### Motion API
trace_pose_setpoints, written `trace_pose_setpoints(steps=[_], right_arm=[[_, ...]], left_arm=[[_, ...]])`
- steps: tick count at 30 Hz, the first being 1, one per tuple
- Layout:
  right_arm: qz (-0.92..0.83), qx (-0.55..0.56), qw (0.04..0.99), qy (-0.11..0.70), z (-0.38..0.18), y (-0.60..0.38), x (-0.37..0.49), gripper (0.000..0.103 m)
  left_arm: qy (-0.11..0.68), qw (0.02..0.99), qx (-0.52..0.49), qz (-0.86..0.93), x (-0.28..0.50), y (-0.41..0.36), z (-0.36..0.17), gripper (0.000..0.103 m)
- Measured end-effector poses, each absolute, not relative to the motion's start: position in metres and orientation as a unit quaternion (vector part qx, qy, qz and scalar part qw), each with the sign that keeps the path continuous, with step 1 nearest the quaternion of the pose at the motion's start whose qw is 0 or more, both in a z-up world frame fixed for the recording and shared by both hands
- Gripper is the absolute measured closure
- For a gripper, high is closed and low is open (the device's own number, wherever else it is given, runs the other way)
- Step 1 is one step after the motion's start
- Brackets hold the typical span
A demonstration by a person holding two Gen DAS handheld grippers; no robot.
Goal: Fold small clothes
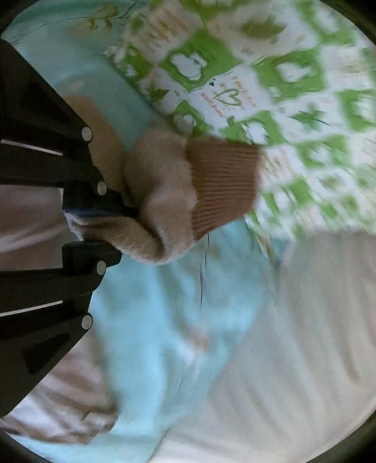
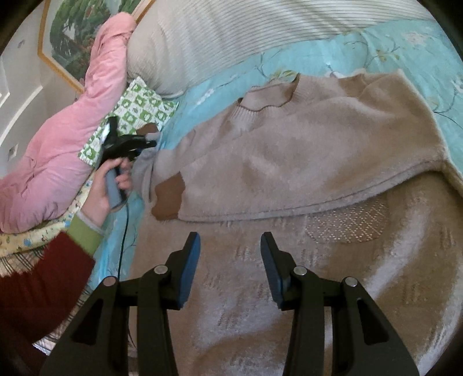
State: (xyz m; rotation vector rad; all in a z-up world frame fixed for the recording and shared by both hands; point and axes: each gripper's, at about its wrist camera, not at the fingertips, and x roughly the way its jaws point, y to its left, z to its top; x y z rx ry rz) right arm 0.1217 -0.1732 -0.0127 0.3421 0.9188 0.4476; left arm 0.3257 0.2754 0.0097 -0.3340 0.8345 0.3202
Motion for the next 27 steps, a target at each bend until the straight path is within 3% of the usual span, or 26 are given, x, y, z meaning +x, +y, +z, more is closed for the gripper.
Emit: trace_pose_setpoints(steps=[7, 12, 19, 24, 26, 27], right_arm=[[0.188, 0.176, 0.87, 0.419, -0.002, -0.193, 0.107, 0.058], [0.17, 0.189, 0.876, 0.411, 0.002, -0.213, 0.097, 0.058], [0.141, 0.208, 0.879, 0.405, 0.0, -0.238, 0.094, 0.058], [0.128, 0.218, 0.875, 0.413, -0.004, -0.245, 0.1, 0.058], [0.128, 0.222, 0.872, 0.416, -0.006, -0.246, 0.103, 0.046], [0.126, 0.227, 0.871, 0.417, -0.006, -0.247, 0.106, 0.043]], left_arm=[[0.343, 0.93, -0.134, 0.008, 0.268, 0.165, 0.065, 0.093], [0.323, 0.935, -0.113, -0.093, 0.243, 0.079, 0.077, 0.093], [0.348, 0.925, -0.023, -0.151, 0.236, -0.022, 0.035, 0.091], [0.396, 0.905, -0.001, -0.156, 0.252, -0.032, -0.005, 0.084], [0.403, 0.901, -0.001, -0.16, 0.251, -0.028, -0.011, 0.08], [0.405, 0.9, 0.001, -0.159, 0.248, -0.025, -0.013, 0.072]])
